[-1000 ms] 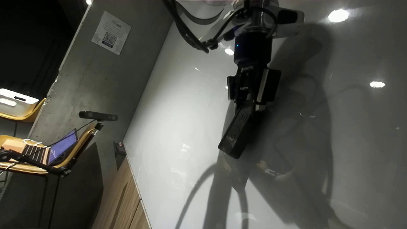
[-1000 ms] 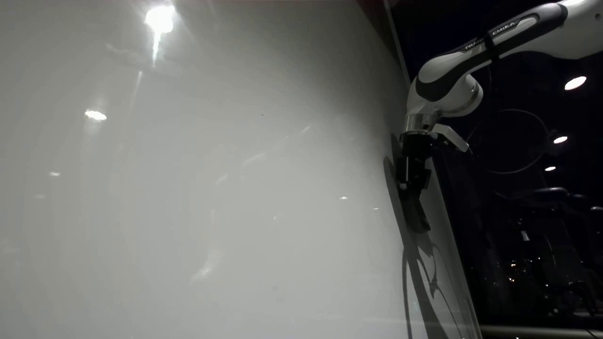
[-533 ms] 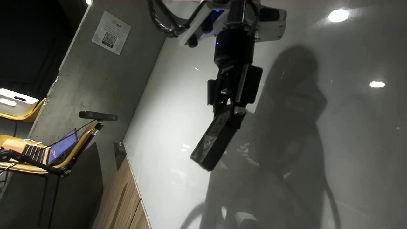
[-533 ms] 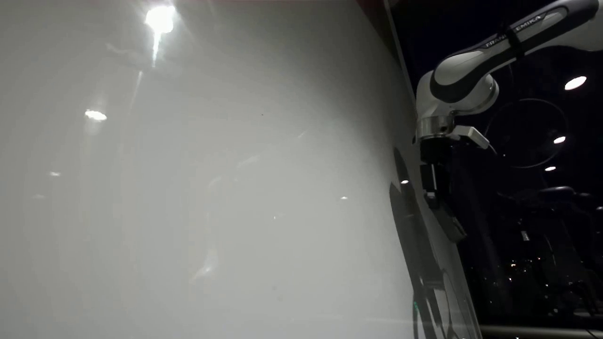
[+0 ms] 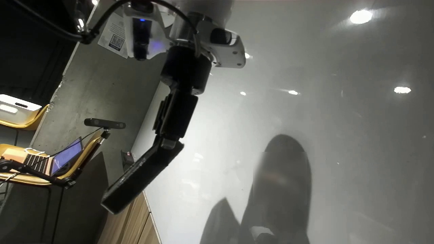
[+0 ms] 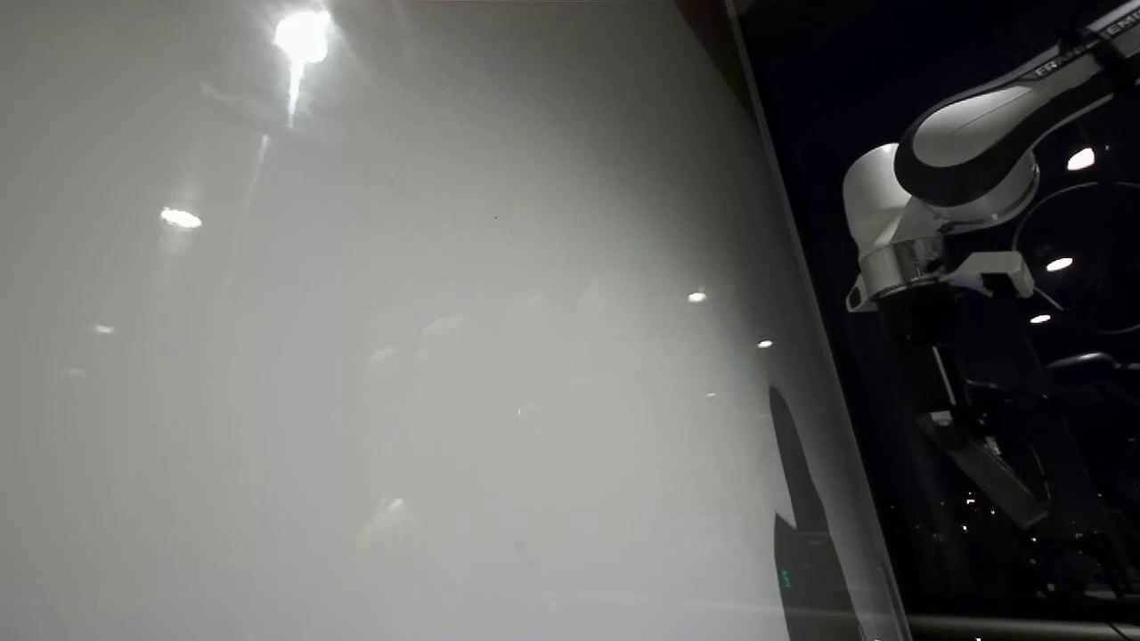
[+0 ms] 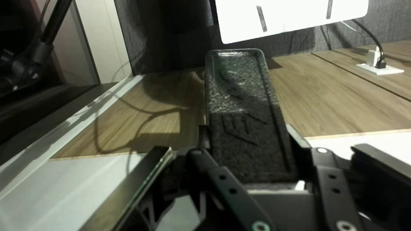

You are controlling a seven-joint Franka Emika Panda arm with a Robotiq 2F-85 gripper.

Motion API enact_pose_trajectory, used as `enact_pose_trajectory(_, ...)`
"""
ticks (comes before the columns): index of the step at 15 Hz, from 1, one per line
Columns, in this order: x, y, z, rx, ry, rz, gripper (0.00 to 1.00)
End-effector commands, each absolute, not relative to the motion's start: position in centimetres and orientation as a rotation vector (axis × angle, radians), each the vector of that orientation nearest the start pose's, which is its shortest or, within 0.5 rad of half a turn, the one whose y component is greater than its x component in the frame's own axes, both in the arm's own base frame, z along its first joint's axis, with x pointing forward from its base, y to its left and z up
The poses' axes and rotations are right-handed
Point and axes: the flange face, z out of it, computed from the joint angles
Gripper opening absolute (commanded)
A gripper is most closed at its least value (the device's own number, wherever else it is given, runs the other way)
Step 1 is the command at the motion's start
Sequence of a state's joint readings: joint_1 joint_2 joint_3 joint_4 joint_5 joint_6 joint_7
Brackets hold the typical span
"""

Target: Erase the drawings on the board

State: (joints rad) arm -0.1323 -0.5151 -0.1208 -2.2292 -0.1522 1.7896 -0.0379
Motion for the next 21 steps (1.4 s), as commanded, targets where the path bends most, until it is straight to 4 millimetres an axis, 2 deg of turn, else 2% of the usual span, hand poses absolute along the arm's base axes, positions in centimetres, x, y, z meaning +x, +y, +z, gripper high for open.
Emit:
enact_pose_trajectory(1, 35.8, -10.0, 54.9, -3.182, 0.275, -0.111, 0.32)
enact_pose_trajectory(5, 33.5, -7.7, 50.6, -3.135, 0.232, -0.088, 0.32)
enact_pose_trajectory(9, 31.2, -5.4, 45.5, -3.098, 0.217, -0.003, 0.32)
enact_pose_trajectory(13, 29.6, -3.0, 41.1, -3.077, 0.202, 0.047, 0.32)
enact_pose_trajectory(14, 31.3, -2.9, 42.0, -3.074, 0.189, 0.047, 0.32)
enact_pose_trajectory(18, 32.3, -2.6, 41.0, -3.08, 0.146, -0.041, 0.32)
enact_pose_trajectory(21, 33.4, -3.2, 39.5, -3.09, 0.156, -0.045, 0.32)
